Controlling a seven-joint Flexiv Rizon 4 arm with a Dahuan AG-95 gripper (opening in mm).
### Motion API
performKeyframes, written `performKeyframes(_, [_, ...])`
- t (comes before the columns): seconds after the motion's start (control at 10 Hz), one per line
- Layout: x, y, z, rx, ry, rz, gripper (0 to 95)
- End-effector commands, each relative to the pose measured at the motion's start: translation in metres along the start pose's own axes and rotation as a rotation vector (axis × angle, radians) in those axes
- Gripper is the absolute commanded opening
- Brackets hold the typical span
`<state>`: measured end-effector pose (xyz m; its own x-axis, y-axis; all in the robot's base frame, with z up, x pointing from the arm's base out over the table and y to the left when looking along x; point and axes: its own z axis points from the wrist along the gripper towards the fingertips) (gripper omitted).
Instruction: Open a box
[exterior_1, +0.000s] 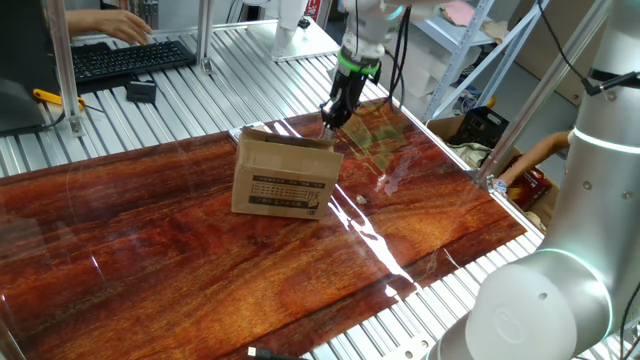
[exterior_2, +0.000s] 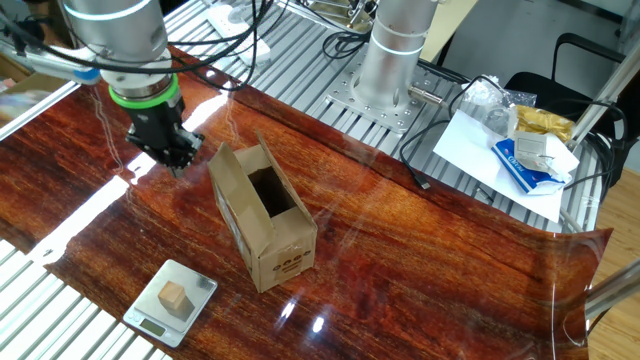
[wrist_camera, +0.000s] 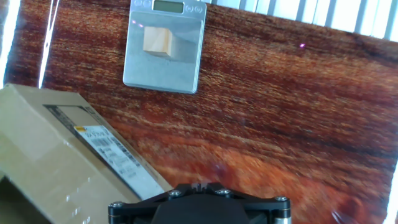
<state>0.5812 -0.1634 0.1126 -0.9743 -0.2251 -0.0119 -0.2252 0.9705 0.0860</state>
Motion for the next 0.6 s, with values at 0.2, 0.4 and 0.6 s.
performKeyframes(0.2, [0.002, 0.002, 0.005, 0.003, -0.015, -0.005, 0.0])
performKeyframes(0.4, [0.002, 0.003, 0.009, 0.004, -0.017, -0.01, 0.0])
performKeyframes(0.6, [0.002, 0.003, 0.01, 0.001, -0.015, -0.013, 0.0])
